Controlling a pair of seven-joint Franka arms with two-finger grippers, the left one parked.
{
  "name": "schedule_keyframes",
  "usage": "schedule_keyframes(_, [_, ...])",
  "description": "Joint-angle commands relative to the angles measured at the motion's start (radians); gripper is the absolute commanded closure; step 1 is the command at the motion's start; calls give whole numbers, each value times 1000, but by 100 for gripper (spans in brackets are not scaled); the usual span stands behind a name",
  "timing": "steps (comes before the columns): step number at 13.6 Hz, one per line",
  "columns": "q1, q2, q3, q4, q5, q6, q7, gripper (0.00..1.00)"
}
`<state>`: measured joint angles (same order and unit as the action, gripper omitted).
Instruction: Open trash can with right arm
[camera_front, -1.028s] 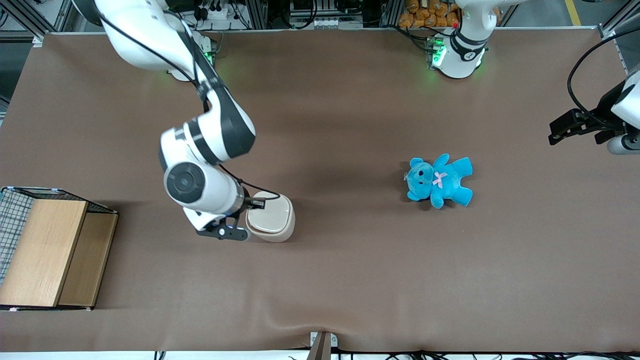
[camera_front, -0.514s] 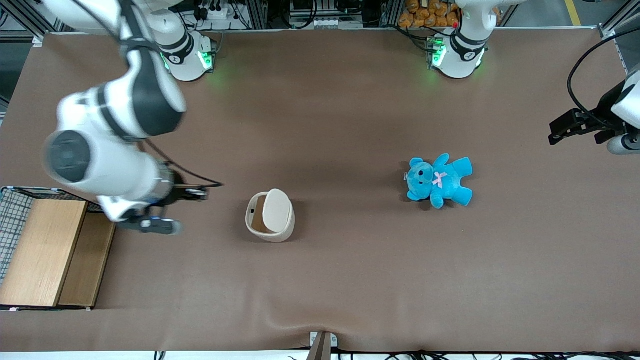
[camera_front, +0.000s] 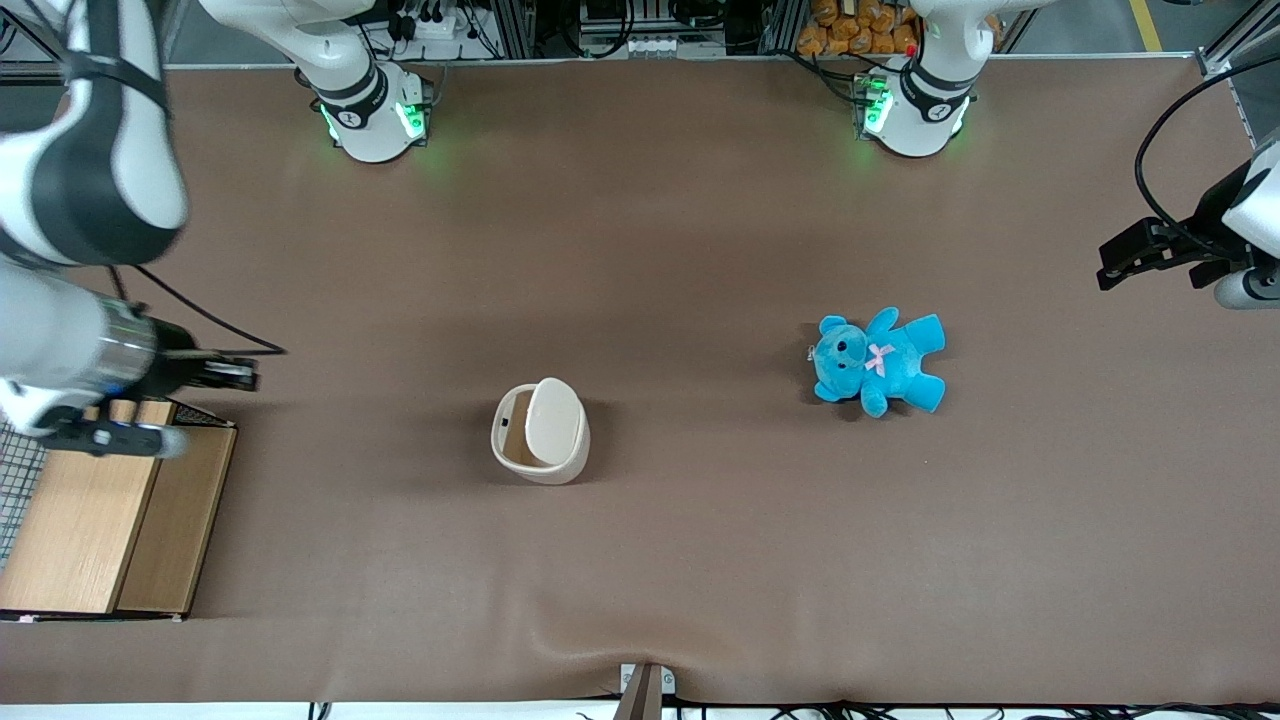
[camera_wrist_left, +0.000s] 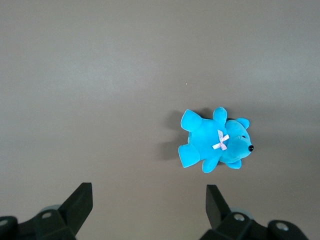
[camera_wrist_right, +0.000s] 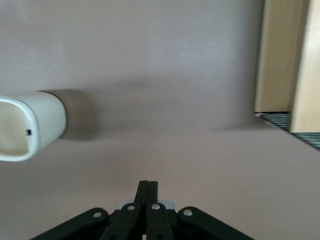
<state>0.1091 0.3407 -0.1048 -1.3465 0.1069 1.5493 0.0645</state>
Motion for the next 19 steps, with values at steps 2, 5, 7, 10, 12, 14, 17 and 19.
schedule_keyframes(2, [-100, -120, 17, -68, -42, -67, -138, 100])
schedule_keyframes(5, [-117, -193, 17, -62, -87, -142, -161, 98])
schedule_keyframes(7, [-117, -228, 22, -56, -101, -184, -146, 9])
schedule_keyframes(10, [-115, -273, 22, -54, -98, -241, -124, 0])
schedule_keyframes(12, [-115, -316, 22, -57, -87, -265, -63, 0])
schedule_keyframes(14, [-117, -339, 20, -60, -87, -267, -43, 0])
schedule_keyframes(17, [-114, -365, 25, -60, -87, -262, -45, 0])
schedule_keyframes(19, [-111, -368, 25, -59, -93, -256, -60, 0])
